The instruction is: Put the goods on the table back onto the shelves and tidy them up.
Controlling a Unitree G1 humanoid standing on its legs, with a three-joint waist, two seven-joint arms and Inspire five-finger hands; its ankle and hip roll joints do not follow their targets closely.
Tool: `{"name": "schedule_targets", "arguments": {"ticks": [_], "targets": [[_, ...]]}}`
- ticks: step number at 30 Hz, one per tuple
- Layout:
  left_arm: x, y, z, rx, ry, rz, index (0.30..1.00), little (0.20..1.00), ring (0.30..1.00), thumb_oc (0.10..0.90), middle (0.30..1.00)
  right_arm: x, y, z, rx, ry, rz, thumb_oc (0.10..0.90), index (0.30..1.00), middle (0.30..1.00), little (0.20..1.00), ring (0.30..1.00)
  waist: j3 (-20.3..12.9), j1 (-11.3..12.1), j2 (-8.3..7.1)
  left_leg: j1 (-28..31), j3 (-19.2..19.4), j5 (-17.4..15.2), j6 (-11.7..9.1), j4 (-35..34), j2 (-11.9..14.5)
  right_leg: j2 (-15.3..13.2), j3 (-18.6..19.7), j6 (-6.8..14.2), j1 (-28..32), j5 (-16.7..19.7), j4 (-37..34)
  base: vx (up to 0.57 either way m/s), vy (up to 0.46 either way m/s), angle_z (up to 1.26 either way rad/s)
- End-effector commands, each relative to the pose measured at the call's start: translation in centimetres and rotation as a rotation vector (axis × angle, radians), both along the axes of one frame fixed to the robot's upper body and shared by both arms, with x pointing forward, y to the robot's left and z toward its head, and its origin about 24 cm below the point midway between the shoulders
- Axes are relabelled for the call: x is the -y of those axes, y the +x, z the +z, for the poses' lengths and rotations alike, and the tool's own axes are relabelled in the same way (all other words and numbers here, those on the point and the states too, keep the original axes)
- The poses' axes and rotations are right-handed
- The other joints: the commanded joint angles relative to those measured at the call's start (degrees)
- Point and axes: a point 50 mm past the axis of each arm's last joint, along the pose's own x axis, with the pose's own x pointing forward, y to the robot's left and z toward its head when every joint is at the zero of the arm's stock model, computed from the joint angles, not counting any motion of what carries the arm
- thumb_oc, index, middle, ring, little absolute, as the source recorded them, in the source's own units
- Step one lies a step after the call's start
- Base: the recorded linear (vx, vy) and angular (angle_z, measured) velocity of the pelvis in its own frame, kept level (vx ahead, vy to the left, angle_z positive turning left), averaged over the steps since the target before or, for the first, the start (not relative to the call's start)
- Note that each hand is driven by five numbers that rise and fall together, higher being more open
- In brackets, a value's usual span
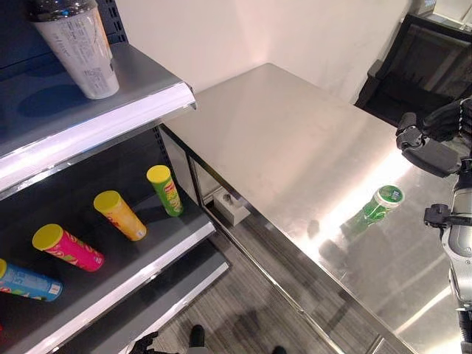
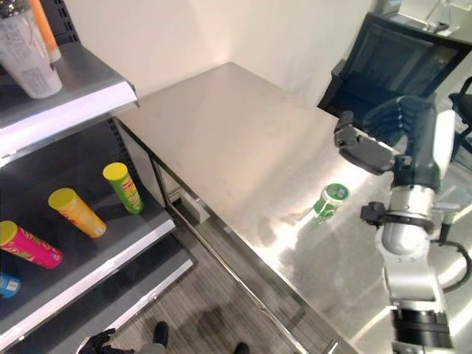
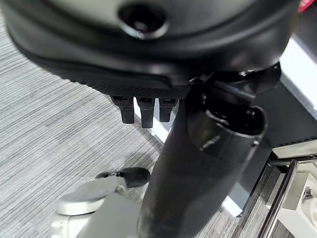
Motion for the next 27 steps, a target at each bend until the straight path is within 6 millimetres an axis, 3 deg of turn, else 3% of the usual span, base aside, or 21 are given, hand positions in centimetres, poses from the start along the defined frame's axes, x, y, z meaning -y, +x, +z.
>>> {"name": "schedule_targets", "arguments": {"ticks": [1, 8, 18, 23, 27], "targets": [[-1.6, 1.0, 0.5, 0.000, 0.057, -0.051, 0.900, 0.900, 0.900, 0.800, 0.900, -0.4, -1.3, 4.5, 0.190, -0.110, 0.023, 0.800, 0.900, 0.900, 0.900, 0.900, -3.9, 0.7, -0.01, 0.8, 1.8, -0.7, -4.0, 0.2, 5.5, -1.0, -1.1, 2.1, 1.1, -5.3, 0.5, 0.01, -0.009, 0.11], [-1.5, 0.2, 0.2, -0.027, 0.058, -0.055, 0.900, 0.900, 0.900, 0.800, 0.900, -0.2, -2.4, 3.1, 0.130, -0.141, 0.020, 0.800, 0.900, 0.900, 0.900, 0.900, -4.1, -0.1, -0.05, 0.9, 2.3, -1.4, -3.9, 0.2, 5.2, -1.3, -1.2, 2.4, 1.1, -4.7, 0.5, 0.01, 0.006, 0.05], [-1.5, 1.2, 0.5, 0.009, 0.061, -0.073, 0.900, 0.900, 0.900, 0.800, 0.900, -0.1, -4.1, 1.1, 0.044, -0.119, 0.051, 0.800, 0.900, 0.900, 0.900, 0.900, -3.7, -2.6, 0.03, 2.1, 4.2, -2.4, -3.7, 0.2, 5.2, -1.9, 0.2, 2.9, 0.6, -4.1, 0.5, 0.00, 0.005, -0.06], [-1.0, 2.1, 0.8, 0.049, 0.046, -0.089, 0.900, 0.900, 0.900, 0.800, 0.900, 0.4, -4.3, -1.4, -0.044, -0.066, 0.029, 0.800, 0.900, 0.900, 0.900, 0.900, -3.4, -3.6, 0.20, 2.6, 4.9, -2.6, -3.6, 0.2, 5.3, -2.0, 0.9, 3.0, 0.4, -3.9, 0.5, 0.00, 0.003, -0.08], [-1.0, 2.0, 0.7, 0.042, 0.049, -0.094, 0.900, 0.900, 0.900, 0.800, 0.900, 2.0, -4.5, -4.1, -0.166, -0.052, -0.082, 0.800, 0.900, 0.900, 0.900, 0.900, -3.0, -4.1, 0.23, 2.6, 5.2, -2.6, -3.4, 0.2, 5.4, -2.0, 1.3, 3.1, 0.2, -3.8, 0.5, 0.00, 0.002, -0.15]]}}
